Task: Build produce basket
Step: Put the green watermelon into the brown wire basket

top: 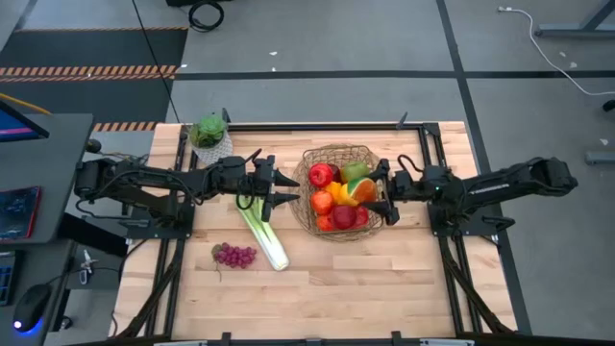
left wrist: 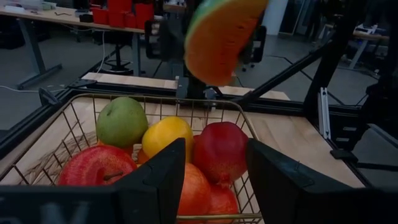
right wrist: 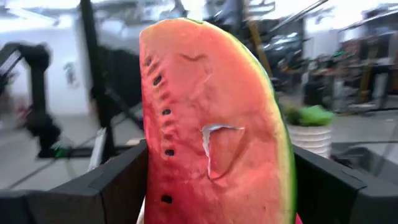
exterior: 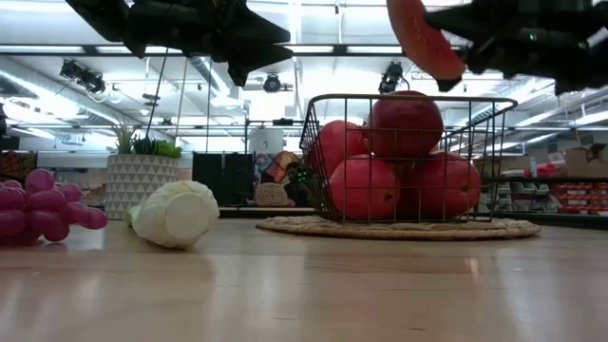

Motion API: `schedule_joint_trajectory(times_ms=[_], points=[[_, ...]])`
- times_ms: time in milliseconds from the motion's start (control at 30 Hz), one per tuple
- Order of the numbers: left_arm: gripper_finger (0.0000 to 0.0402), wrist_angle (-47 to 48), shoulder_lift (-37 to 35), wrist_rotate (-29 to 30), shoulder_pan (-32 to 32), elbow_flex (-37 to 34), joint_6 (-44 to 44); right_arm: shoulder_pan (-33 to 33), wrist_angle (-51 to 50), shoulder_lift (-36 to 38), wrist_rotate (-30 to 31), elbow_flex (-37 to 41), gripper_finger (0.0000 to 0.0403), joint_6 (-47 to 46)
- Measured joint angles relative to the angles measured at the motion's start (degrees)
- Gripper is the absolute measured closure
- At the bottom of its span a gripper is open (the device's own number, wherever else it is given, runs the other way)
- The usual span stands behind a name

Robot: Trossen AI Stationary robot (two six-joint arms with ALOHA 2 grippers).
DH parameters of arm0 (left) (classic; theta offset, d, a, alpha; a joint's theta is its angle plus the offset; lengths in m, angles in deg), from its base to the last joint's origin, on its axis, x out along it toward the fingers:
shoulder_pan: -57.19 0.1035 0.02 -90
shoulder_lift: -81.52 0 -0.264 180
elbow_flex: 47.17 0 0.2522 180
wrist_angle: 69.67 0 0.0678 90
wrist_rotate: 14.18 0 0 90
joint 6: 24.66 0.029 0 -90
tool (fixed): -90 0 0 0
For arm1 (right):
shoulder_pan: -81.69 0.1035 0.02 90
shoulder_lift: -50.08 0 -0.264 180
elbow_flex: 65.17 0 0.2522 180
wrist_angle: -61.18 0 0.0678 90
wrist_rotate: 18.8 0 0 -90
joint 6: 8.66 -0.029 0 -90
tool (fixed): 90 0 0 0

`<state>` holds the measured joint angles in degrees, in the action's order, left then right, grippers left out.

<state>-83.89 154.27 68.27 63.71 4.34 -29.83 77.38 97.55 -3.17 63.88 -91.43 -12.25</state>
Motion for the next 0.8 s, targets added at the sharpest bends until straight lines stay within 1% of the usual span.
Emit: schedule_joint_trajectory(times_ms=[100,300,367,467,500,600,800], points=[[0.0228,-0.1,0.0,0.0,0.0,0.0,0.0,1.0,4.3,-2.1,2.0,3.1,0.0068,-0.8],[0.0228,-0.1,0.0,0.0,0.0,0.0,1.4,3.3,5.6,-6.2,2.8,3.9,0.0068,-1.3],[0.0228,-0.1,0.0,0.0,0.0,0.0,1.8,3.9,6.2,-7.7,5.6,3.9,0.0068,-1.3],[0.0228,-0.1,0.0,0.0,0.0,0.0,1.8,4.2,6.8,-10.1,12.4,3.9,0.0068,-1.4],[0.0228,-0.1,0.0,0.0,0.0,0.0,1.8,4.2,6.8,-10.8,13.8,3.9,0.0068,-1.4],[0.0228,0.0,0.0,0.0,0.0,0.0,1.8,4.2,7.0,-12.6,14.1,3.9,0.0068,-3.1],[0.0228,0.0,0.0,0.0,0.0,0.0,1.8,4.9,6.7,-13.2,13.4,3.9,0.0068,-5.4]])
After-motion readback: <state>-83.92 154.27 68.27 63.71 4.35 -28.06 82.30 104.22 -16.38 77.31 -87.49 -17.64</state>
